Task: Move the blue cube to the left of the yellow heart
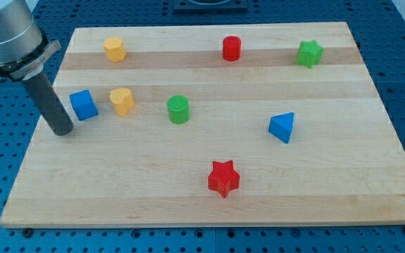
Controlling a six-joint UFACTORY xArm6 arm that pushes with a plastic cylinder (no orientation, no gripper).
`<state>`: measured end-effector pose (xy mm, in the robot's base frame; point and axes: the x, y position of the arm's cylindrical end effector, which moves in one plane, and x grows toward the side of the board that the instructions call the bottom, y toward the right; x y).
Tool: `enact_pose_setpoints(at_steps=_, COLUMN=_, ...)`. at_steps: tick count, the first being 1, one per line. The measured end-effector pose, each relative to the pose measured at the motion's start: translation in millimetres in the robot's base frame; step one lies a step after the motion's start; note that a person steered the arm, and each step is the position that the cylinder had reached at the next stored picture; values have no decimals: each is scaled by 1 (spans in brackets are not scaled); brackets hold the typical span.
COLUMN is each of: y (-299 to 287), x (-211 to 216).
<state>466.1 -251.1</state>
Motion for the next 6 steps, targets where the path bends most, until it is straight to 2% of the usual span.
enact_pose_setpoints(at_steps=4, y=-47, x=0)
enact_pose_setpoints(at_steps=6, y=1, x=-23)
